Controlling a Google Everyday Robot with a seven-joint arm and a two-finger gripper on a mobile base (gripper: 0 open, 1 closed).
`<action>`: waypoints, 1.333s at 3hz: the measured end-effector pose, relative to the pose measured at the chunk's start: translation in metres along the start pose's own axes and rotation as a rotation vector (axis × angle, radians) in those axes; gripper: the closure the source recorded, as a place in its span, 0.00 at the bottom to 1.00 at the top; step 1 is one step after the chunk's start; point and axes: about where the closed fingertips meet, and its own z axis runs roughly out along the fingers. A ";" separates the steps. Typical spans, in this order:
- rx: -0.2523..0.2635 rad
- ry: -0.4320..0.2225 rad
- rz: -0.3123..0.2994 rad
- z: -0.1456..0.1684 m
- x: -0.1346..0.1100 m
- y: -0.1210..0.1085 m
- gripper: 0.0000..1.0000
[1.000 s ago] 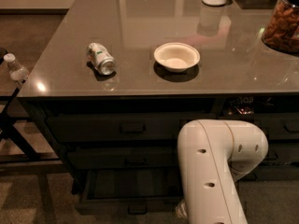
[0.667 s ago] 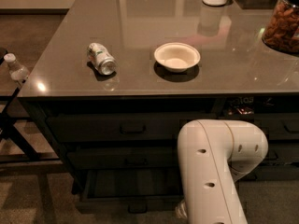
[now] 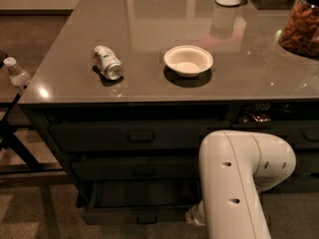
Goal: Close bottom drawer
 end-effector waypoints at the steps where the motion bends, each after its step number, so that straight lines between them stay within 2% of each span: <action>1: 0.017 -0.070 0.012 -0.003 -0.027 -0.002 1.00; 3: 0.013 -0.079 0.025 0.001 -0.034 -0.004 1.00; 4: 0.042 -0.152 0.066 0.001 -0.064 -0.014 1.00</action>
Offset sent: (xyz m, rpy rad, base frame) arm 0.1042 0.0004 0.0483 0.0184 -0.2620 -0.1077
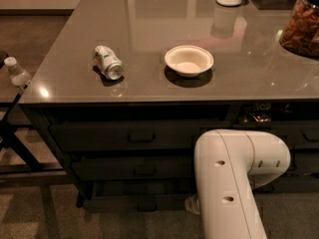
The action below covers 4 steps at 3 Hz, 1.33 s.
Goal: Close bottom drawer
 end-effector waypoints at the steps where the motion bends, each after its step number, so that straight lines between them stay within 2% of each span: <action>1: 0.001 -0.002 0.001 -0.001 0.002 0.000 1.00; 2: 0.028 -0.063 0.016 0.003 -0.019 -0.005 1.00; 3: 0.032 -0.050 0.019 0.010 -0.017 -0.004 1.00; 4: 0.063 -0.100 0.049 0.024 -0.043 -0.010 1.00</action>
Offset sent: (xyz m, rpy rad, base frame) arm 0.0884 -0.0144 0.0178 -0.0462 -0.2185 -0.1400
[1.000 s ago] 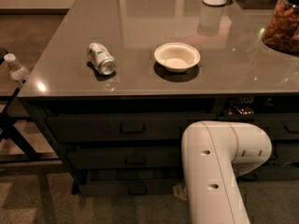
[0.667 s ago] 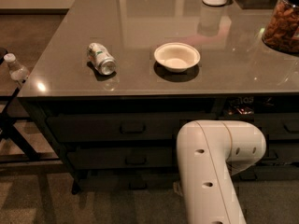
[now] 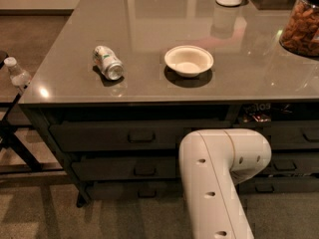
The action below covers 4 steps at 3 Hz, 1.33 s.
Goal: Close bottom drawer
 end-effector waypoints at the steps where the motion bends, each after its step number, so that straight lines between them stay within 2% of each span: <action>1: 0.000 0.000 0.000 0.000 0.000 0.000 1.00; 2: 0.057 0.046 0.065 -0.019 0.016 -0.032 1.00; 3: 0.205 0.072 0.176 -0.066 0.033 -0.099 1.00; 4: 0.408 0.103 0.312 -0.128 0.067 -0.183 1.00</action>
Offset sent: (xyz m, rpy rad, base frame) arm -0.0518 -0.0891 0.0131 -0.0667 0.1422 -0.1862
